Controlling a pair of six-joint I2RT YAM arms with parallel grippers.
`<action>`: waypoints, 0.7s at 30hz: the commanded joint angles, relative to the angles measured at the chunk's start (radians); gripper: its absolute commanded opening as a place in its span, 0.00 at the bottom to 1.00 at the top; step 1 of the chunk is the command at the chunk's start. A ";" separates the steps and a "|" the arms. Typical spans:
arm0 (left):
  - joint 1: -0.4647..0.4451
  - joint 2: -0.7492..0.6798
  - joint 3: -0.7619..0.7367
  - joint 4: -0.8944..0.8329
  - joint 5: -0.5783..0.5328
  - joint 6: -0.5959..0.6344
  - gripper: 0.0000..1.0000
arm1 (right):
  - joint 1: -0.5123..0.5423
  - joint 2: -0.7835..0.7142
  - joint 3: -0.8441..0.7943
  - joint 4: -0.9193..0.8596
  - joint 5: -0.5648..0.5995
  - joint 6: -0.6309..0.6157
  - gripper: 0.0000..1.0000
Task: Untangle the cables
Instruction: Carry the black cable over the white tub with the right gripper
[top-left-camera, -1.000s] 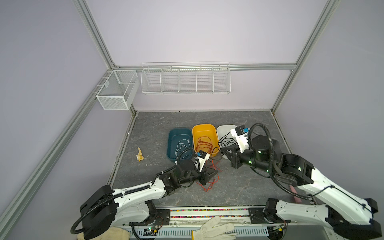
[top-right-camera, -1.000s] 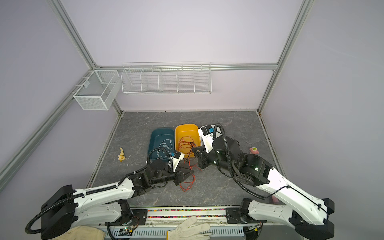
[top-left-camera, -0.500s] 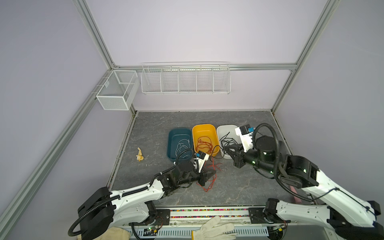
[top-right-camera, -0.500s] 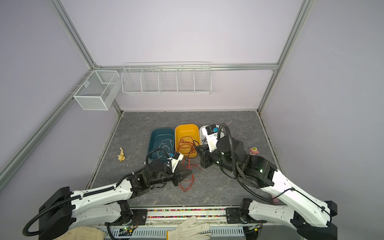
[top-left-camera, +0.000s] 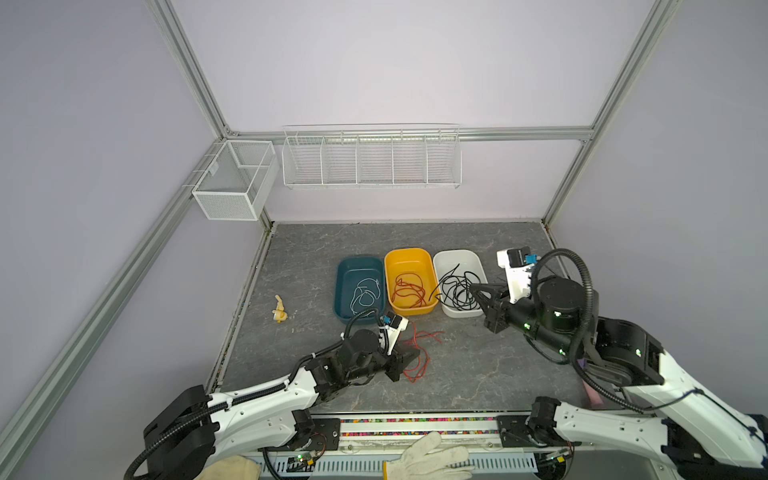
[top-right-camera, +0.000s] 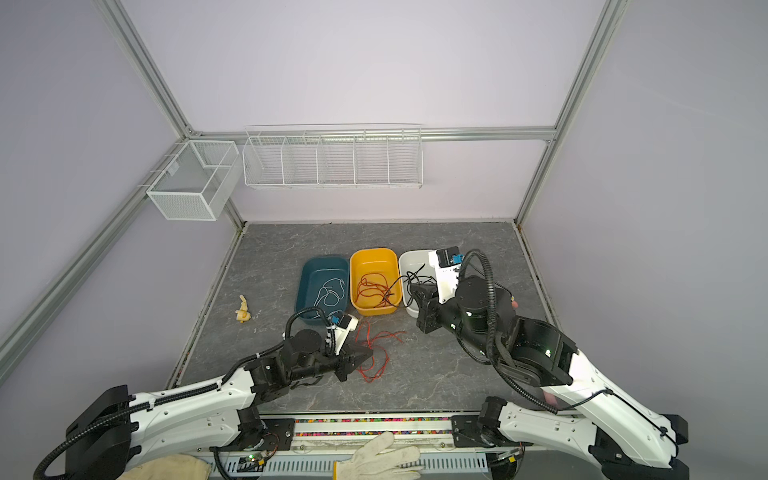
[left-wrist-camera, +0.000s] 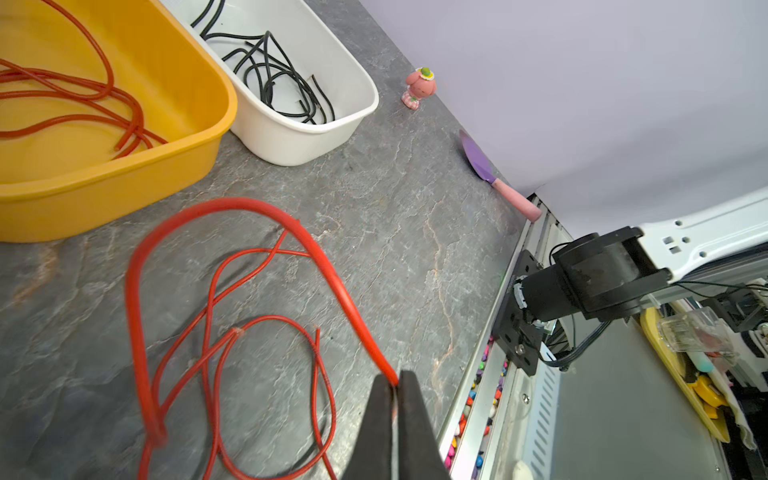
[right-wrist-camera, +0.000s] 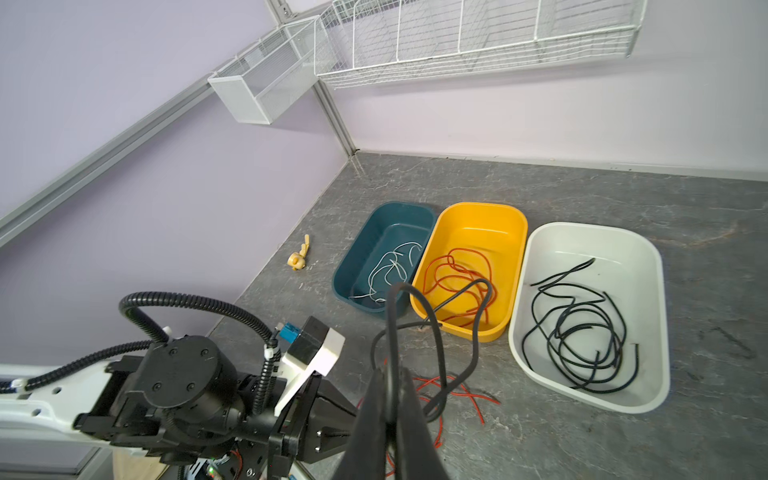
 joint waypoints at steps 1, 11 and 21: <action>-0.004 -0.026 -0.007 -0.045 -0.038 0.030 0.00 | -0.012 -0.015 -0.009 -0.028 0.072 -0.021 0.07; -0.004 -0.040 -0.005 -0.110 -0.084 0.042 0.00 | -0.094 0.022 -0.078 -0.038 0.133 -0.060 0.07; -0.004 -0.070 -0.008 -0.133 -0.116 0.045 0.00 | -0.310 0.099 -0.112 -0.001 -0.046 -0.080 0.07</action>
